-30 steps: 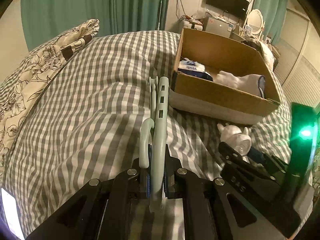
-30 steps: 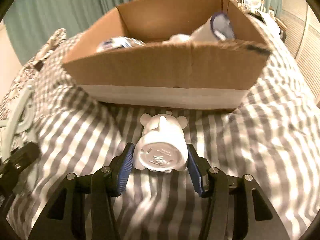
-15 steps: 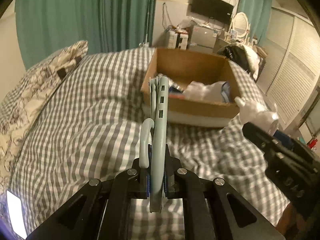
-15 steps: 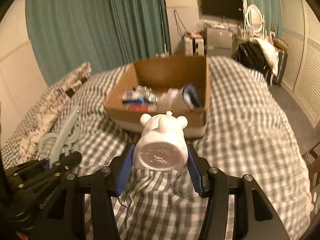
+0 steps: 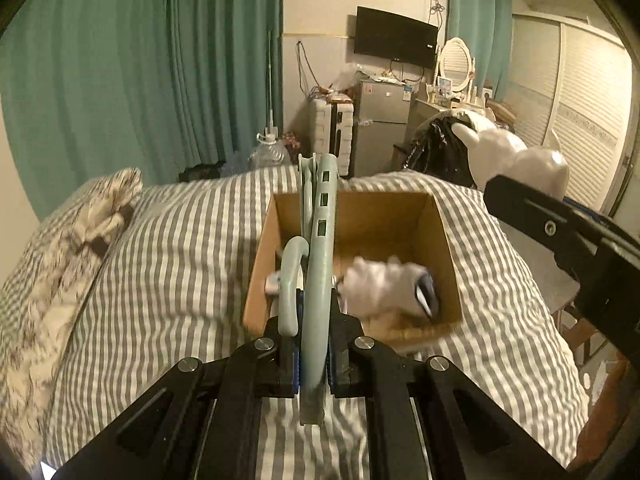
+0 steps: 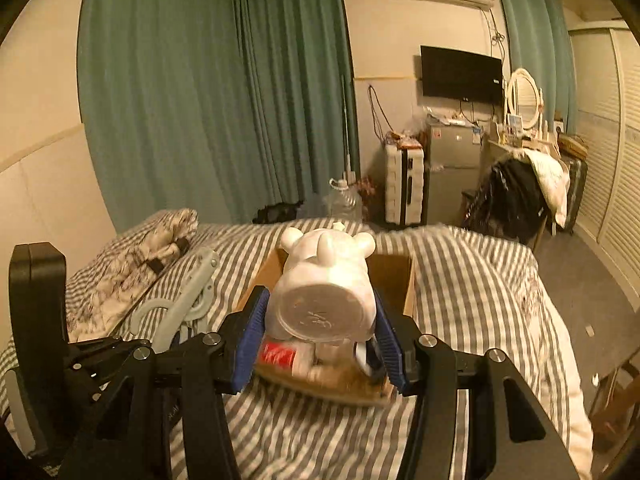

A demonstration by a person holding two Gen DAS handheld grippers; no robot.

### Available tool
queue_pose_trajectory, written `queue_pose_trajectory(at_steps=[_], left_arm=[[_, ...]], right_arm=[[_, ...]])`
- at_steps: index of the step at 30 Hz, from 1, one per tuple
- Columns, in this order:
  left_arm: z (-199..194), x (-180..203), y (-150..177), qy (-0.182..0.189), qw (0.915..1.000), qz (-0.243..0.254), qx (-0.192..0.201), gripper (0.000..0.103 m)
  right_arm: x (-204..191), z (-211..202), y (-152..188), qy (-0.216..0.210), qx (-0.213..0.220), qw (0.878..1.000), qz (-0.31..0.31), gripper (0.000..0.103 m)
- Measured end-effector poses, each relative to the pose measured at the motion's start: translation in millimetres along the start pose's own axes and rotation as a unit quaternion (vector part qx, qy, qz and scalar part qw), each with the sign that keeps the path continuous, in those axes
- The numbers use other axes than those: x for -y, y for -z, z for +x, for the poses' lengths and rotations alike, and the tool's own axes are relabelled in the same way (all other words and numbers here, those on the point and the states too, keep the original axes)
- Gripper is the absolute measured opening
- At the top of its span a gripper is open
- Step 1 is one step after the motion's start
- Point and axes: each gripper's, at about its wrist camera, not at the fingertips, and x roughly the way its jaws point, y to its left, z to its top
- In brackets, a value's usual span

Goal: Organize objects
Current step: 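Lower the hanger and figurine into the box and open both grippers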

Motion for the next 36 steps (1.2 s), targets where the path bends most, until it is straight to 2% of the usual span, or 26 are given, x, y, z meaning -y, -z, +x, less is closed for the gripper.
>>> queue_pose_trajectory(at_steps=[3, 10, 17, 20, 21, 22, 23, 24, 26, 30, 32, 34, 36], left_arm=[[19.4, 3.3, -15.9, 0.002, 1.0000, 0.004, 0.003, 0.008], [78.9, 4.5, -44.8, -0.005, 0.9999, 0.014, 0.001, 0.008], [127.1, 3.2, -37.8, -0.001, 0.9995, 0.018, -0.024, 0.009], [137.4, 2.0, -30.0, 0.001, 0.9994, 0.016, -0.031, 0.011], [139.9, 1.0, -28.7, -0.001, 0.9994, 0.012, -0.033, 0.012], [141.9, 0.1, -28.2, -0.001, 0.9992, 0.008, -0.038, 0.016], [143.5, -1.3, -27.8, 0.000, 0.9990, 0.003, -0.045, 0.026], [141.6, -2.1, -28.3, 0.000, 0.9991, 0.000, -0.042, 0.033], [132.4, -2.8, -30.8, -0.006, 0.9996, -0.001, -0.027, 0.065], [97.5, 0.5, -41.8, -0.013, 0.9999, 0.005, 0.008, 0.079], [79.5, 0.2, -47.9, -0.017, 0.9996, 0.004, 0.023, 0.092], [53.7, 1.3, -53.5, -0.027, 0.9986, 0.005, 0.045, 0.098], [27.9, 2.3, -57.7, -0.030, 0.9973, 0.006, 0.066, 0.099]], right_arm=[[7.1, 21.4, -17.3, 0.001, 0.004, 1.000, -0.004, 0.051], [19.4, 82.4, -34.5, 0.011, -0.011, 1.000, -0.018, 0.051], [33.4, 138.2, -29.6, 0.016, -0.031, 0.999, -0.015, 0.051], [40.6, 148.0, -22.0, 0.015, -0.025, 1.000, 0.000, 0.052], [43.7, 150.6, -18.7, 0.013, -0.025, 1.000, 0.007, 0.057], [46.5, 152.5, -17.2, 0.013, -0.028, 0.999, 0.012, 0.072], [49.6, 153.0, -16.0, 0.015, -0.028, 0.999, 0.018, 0.077], [53.2, 151.1, -15.6, 0.019, -0.025, 0.999, 0.023, 0.078], [59.6, 144.2, -18.5, 0.025, -0.019, 0.999, 0.027, 0.078], [66.6, 120.8, -29.8, 0.049, -0.006, 0.998, 0.026, 0.079], [65.6, 103.1, -35.5, 0.057, 0.002, 0.998, 0.024, 0.081], [64.2, 81.4, -41.3, 0.064, 0.012, 0.998, 0.022, 0.086], [62.6, 57.3, -49.3, 0.072, 0.024, 0.997, 0.019, 0.088]])
